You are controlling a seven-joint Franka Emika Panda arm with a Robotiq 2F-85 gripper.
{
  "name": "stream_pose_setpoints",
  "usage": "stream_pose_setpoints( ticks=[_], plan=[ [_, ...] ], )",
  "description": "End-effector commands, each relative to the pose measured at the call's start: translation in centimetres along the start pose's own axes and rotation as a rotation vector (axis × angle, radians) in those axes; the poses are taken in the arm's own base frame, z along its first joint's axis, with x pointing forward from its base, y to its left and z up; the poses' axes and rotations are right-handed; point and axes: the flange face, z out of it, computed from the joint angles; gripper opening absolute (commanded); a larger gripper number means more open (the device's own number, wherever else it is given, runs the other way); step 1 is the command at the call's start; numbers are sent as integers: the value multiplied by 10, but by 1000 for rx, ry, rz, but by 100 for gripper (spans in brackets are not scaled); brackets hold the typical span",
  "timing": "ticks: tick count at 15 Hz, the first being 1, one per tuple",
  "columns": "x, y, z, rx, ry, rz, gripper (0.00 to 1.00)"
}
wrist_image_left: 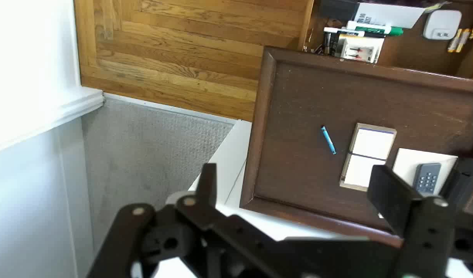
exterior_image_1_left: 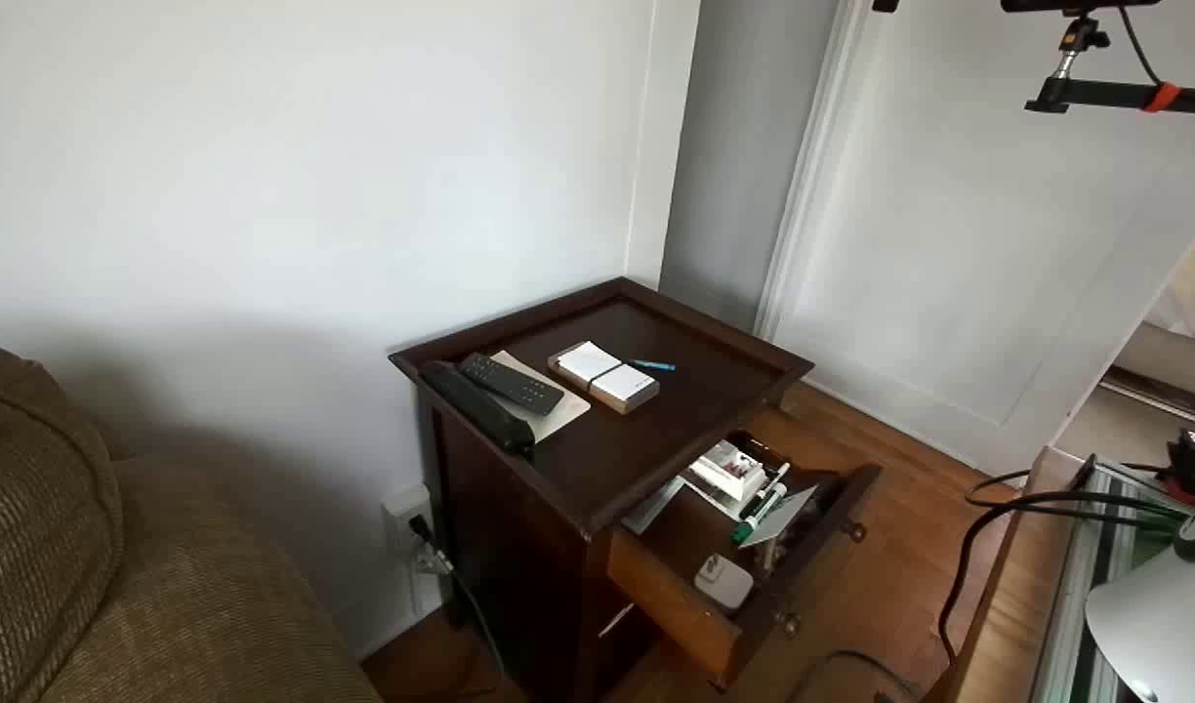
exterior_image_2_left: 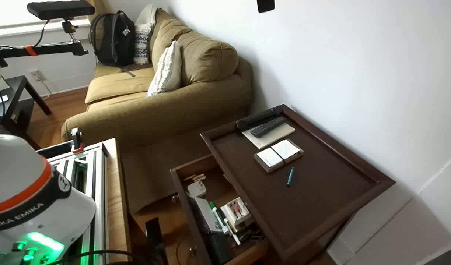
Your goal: Put the blue pen in the drawer, then close the drawer
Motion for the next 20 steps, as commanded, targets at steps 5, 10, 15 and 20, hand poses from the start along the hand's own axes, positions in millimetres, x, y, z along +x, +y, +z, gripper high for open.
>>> stream_pose_setpoints(
  ticks=[5,10,15,20],
  plan=[
    [0,0,0,0,-1,0,100],
    [6,3,29,18,-28,2,100],
    [21,-14,142,96,-86,-38,100],
    [54,-57,240,134,-50,-119,100]
  ],
)
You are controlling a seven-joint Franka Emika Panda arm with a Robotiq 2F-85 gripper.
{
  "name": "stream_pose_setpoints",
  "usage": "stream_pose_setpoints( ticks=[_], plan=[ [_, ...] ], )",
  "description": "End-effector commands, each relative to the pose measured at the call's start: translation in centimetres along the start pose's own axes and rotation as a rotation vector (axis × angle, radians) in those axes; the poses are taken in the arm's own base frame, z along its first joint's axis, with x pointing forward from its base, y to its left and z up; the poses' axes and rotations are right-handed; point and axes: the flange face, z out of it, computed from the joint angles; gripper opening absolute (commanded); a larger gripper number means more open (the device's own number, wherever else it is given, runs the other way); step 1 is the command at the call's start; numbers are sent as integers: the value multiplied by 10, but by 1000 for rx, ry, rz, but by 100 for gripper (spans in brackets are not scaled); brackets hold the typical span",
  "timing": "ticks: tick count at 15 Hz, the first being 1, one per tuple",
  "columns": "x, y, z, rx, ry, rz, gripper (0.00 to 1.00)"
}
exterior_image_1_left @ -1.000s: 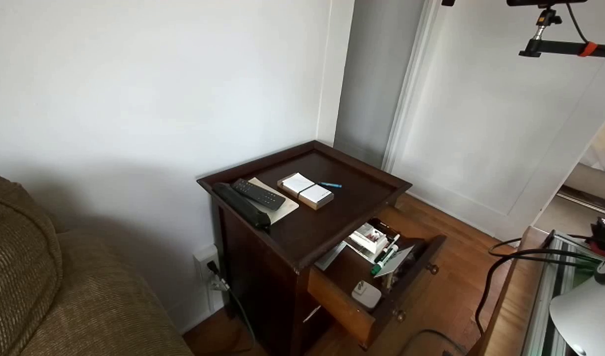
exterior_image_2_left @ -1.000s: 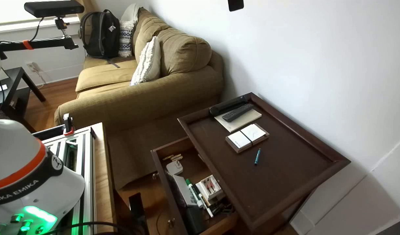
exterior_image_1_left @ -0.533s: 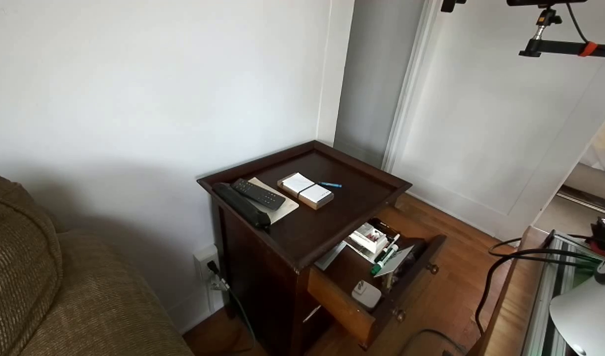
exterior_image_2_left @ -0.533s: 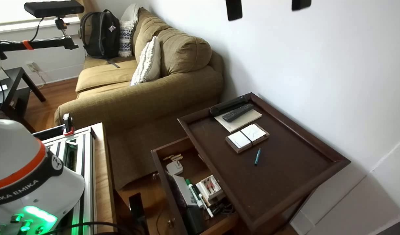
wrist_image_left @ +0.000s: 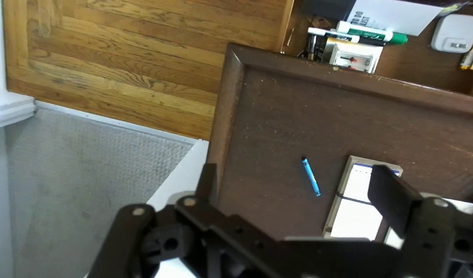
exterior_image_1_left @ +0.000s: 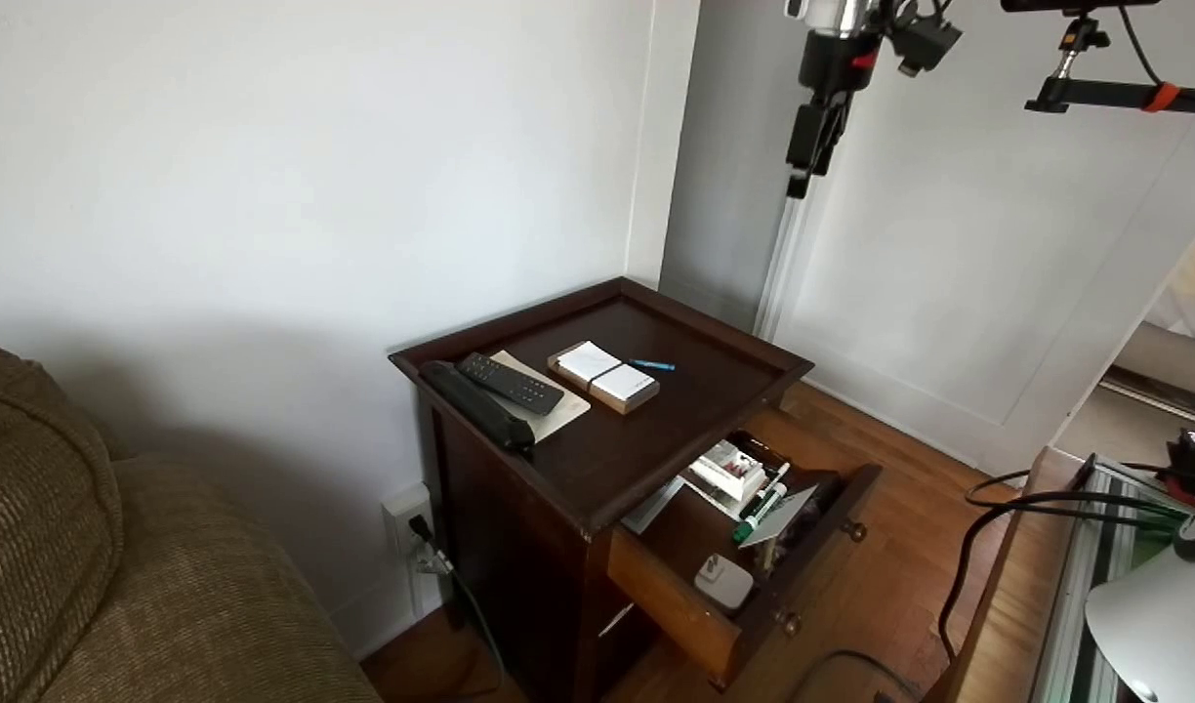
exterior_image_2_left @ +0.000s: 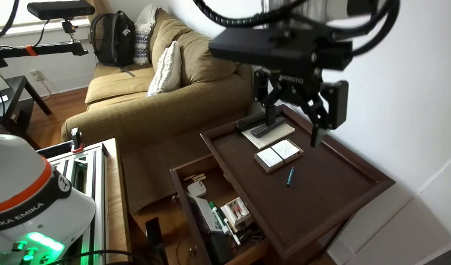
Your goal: Put the blue pen in the drawer, then close the drawer
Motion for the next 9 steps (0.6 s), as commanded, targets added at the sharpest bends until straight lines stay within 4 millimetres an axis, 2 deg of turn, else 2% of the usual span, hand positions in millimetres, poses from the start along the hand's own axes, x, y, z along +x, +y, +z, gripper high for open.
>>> stream_pose_setpoints(
  ticks=[1,6,7,9],
  plan=[
    [27,-19,63,40,-1,-48,100],
    [51,-34,131,124,-14,-78,100],
    [40,-38,108,83,-10,-57,100],
    [43,-40,118,91,-23,-64,100]
  ],
)
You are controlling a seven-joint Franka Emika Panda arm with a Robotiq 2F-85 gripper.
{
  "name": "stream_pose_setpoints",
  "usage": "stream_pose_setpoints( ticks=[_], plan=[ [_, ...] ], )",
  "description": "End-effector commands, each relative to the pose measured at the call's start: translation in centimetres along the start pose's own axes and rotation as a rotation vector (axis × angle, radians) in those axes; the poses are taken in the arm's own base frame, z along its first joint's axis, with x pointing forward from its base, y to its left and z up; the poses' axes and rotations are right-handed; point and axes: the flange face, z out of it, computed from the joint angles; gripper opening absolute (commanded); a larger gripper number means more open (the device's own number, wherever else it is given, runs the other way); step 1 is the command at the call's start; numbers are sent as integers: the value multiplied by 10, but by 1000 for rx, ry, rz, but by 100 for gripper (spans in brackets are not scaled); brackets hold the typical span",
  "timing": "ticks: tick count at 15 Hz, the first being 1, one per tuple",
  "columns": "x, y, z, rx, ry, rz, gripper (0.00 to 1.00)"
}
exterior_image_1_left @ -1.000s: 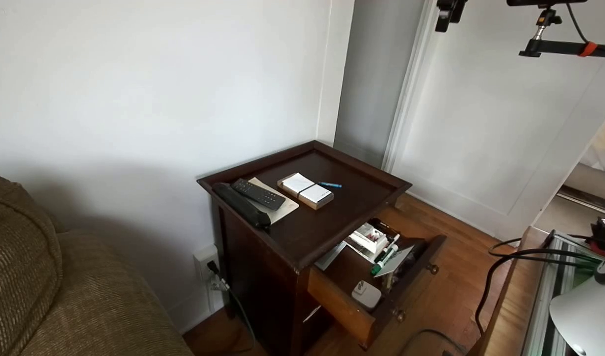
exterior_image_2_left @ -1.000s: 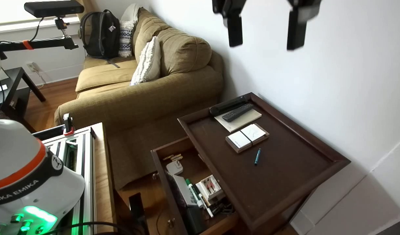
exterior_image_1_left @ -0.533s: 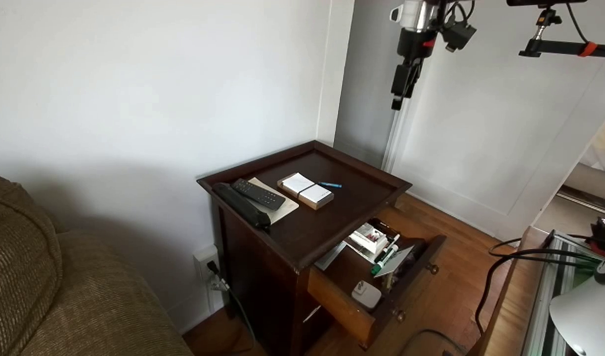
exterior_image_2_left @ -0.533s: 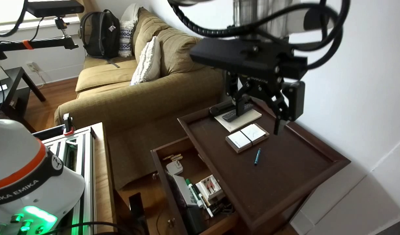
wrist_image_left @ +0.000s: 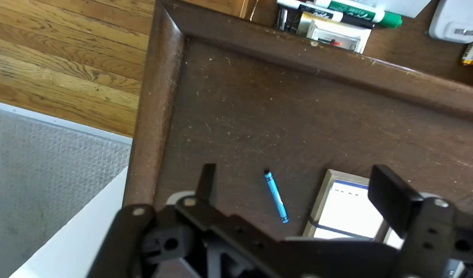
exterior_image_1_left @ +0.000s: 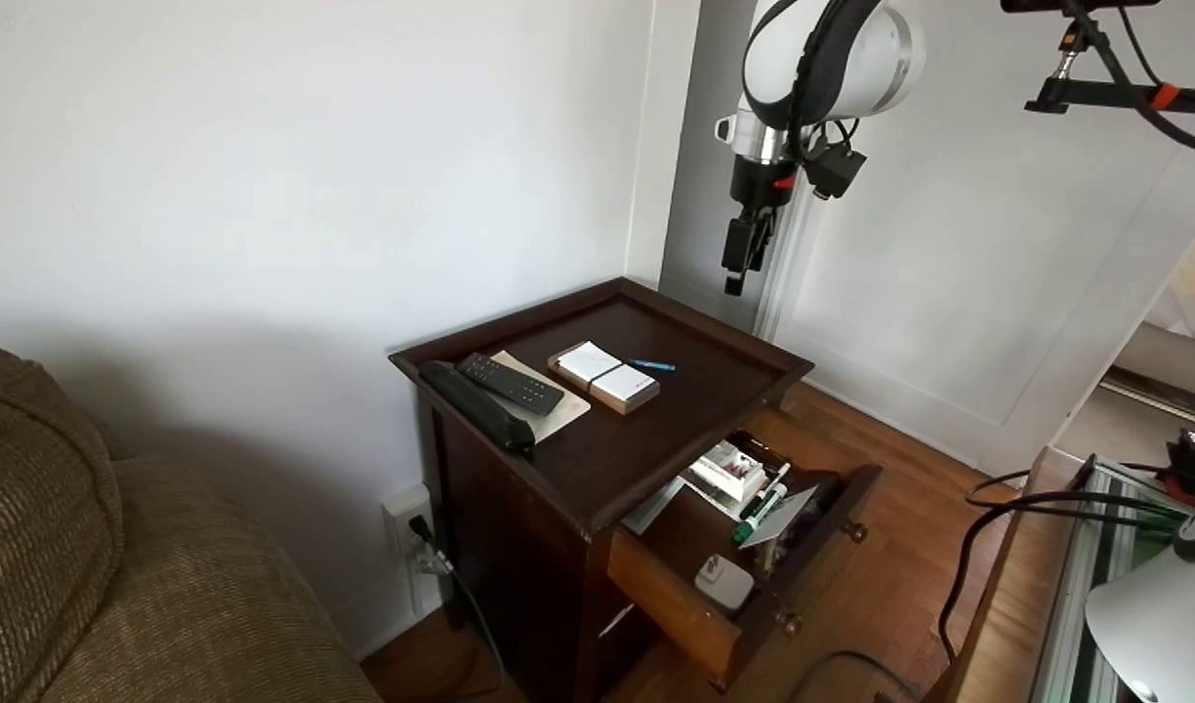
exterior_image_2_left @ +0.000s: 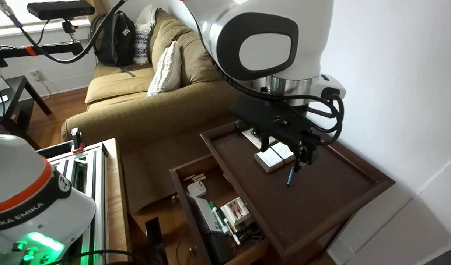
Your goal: Put the blue pen in the drawer, then close the drawer
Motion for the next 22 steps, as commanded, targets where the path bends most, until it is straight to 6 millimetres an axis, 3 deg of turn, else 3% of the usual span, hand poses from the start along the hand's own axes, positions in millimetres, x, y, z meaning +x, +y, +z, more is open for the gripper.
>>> stream_pose_setpoints(
  ticks=[1,4,6,10,12,22],
  plan=[
    [1,0,-3,-2,3,1,100],
    [1,2,-10,-8,15,3,100],
    [0,20,28,8,-23,37,100],
    [7,26,69,56,42,-3,100],
    [17,27,86,38,82,-54,100],
    [86,14,131,20,189,-232,100]
  ],
)
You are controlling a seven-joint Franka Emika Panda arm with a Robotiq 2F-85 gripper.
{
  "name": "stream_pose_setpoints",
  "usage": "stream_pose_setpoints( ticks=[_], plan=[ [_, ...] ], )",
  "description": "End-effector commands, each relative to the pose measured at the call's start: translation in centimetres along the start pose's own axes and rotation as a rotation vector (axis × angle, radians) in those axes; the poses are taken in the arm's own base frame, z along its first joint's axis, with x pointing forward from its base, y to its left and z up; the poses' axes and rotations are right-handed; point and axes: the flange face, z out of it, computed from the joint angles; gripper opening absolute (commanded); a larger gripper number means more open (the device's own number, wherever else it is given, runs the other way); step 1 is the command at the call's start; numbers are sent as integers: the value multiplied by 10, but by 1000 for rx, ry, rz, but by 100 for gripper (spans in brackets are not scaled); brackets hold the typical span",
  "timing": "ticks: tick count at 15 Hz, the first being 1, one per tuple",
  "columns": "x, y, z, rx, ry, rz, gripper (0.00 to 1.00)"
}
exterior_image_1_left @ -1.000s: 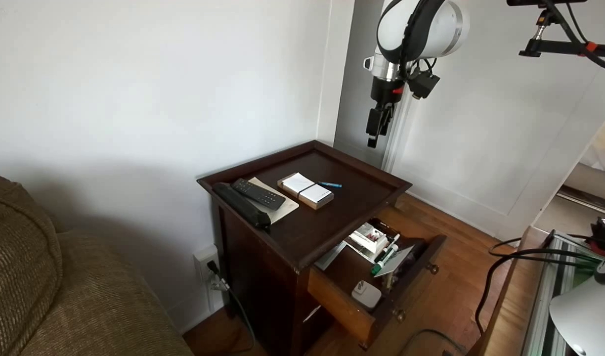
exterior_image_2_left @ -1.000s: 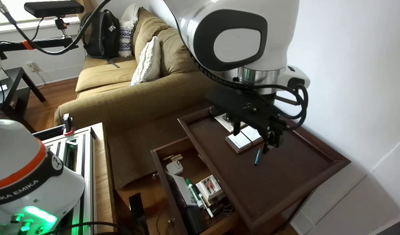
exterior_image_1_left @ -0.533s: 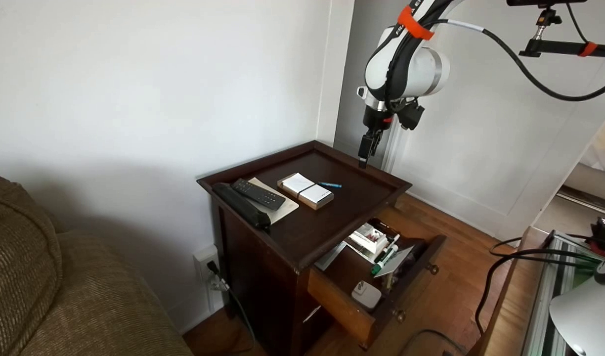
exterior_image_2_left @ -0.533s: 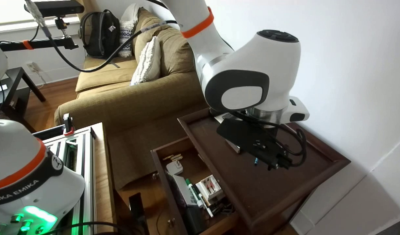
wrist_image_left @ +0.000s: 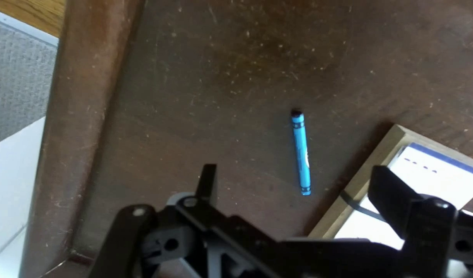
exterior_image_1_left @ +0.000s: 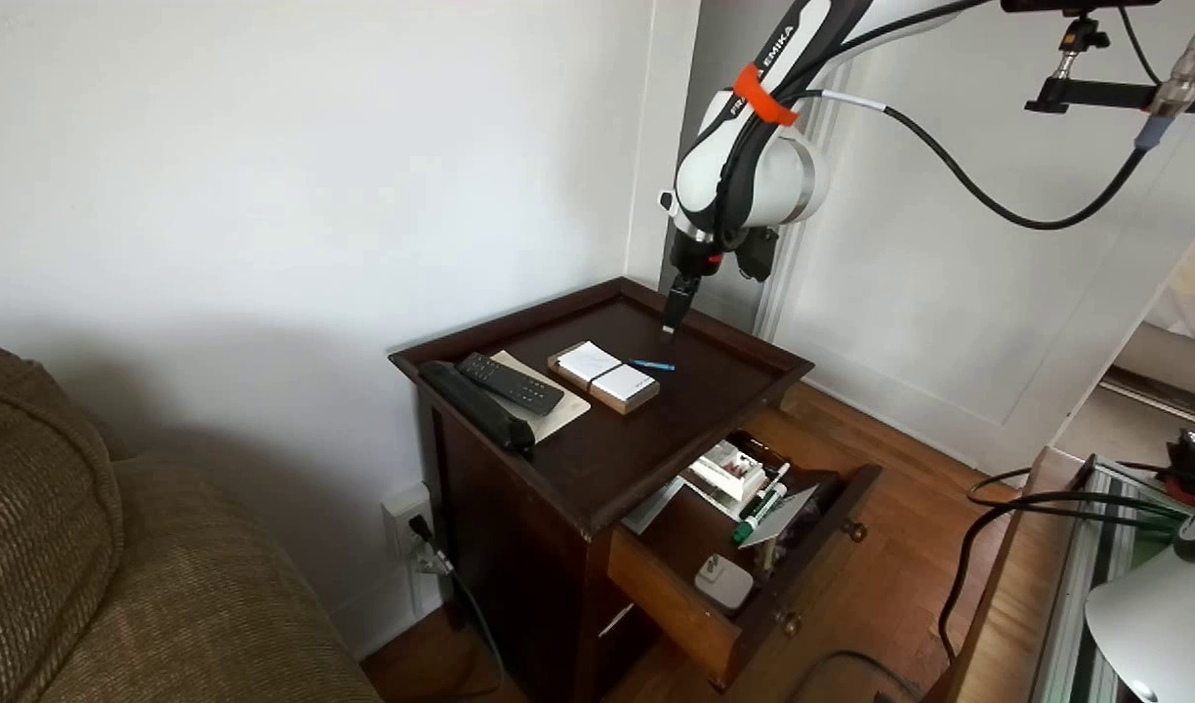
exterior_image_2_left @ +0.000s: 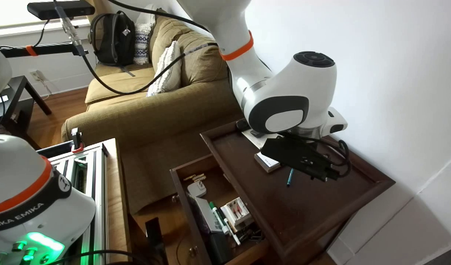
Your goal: Put the blue pen in the drawer, then close the drawer
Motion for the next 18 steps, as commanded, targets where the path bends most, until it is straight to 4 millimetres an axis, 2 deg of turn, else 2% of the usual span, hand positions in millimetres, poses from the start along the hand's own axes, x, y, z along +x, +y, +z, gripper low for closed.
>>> stream_pose_setpoints(
  ticks=[1,8,9,11,18],
  plan=[
    [15,6,27,9,19,-68,100],
    [23,3,51,31,-8,-117,100],
    [23,2,54,32,-14,-121,75],
    [23,2,58,37,-20,-124,66],
    [23,2,59,76,-60,-114,11]
  ],
)
